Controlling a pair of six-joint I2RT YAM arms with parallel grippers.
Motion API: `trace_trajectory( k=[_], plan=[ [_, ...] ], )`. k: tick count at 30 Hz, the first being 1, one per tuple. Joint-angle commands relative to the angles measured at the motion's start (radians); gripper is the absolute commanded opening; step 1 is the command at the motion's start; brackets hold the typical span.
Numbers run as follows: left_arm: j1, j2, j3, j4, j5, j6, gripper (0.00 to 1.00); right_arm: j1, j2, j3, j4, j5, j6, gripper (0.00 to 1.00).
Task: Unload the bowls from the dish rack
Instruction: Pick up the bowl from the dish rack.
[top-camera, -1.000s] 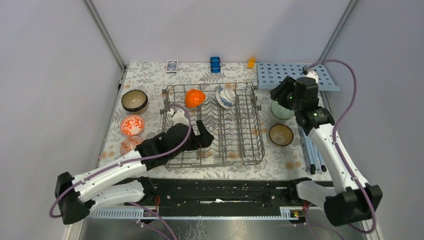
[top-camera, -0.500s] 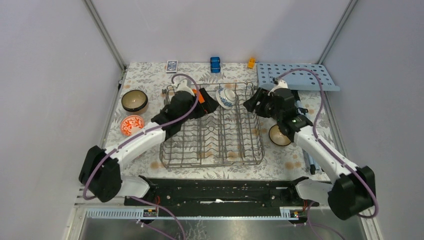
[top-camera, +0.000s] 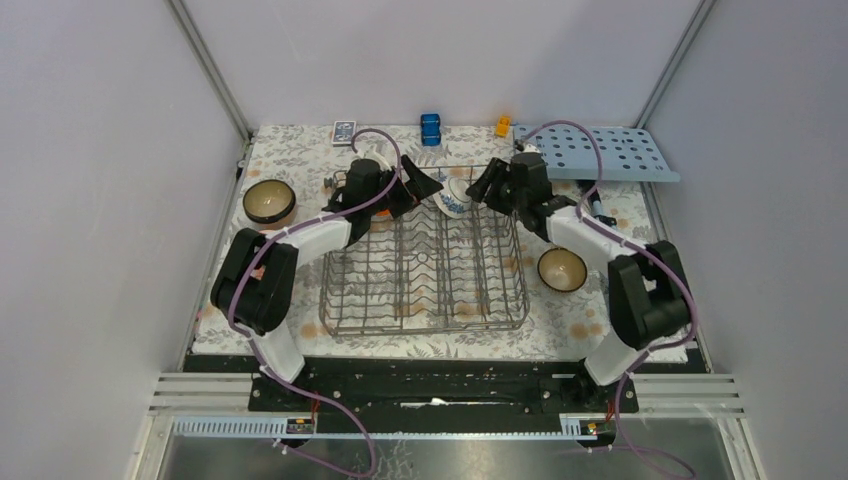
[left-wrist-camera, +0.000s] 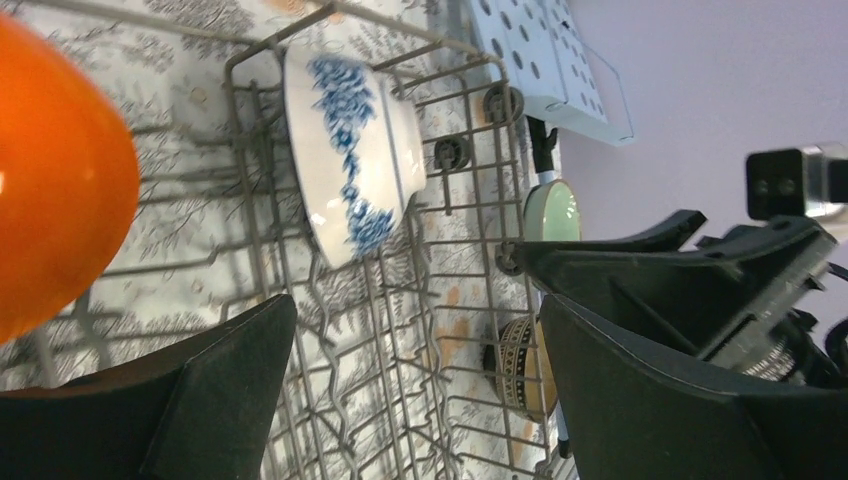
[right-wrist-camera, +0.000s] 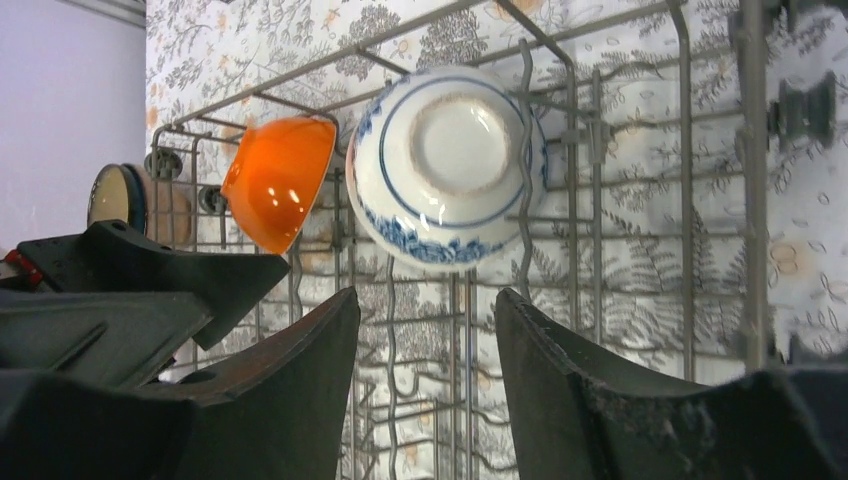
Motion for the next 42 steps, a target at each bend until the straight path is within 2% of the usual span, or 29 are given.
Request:
trace_trajectory(
  k=[1,12,19,33,42],
  plan=[
    [0.025,0.064,0.091,0.110,0.048,-0.023,0.95,0.003,0.091,0.144,0.017,0.007,-0.016,0.59],
    [0.039,0.211,0.157,0.106,0.051,-0.065,0.89,-0.002,0.238,0.291,-0.035,0.031,-0.010,0.56],
    [0.040,0.263,0.185,0.156,0.093,-0.092,0.81,-0.014,0.286,0.341,-0.061,0.029,0.010,0.52],
    [0.025,0.312,0.212,0.207,0.158,-0.111,0.64,-0.030,0.323,0.341,-0.090,0.003,0.027,0.40],
    [0.012,0.294,0.198,0.235,0.153,-0.095,0.56,-0.044,0.333,0.331,-0.092,-0.023,0.029,0.39]
  ],
)
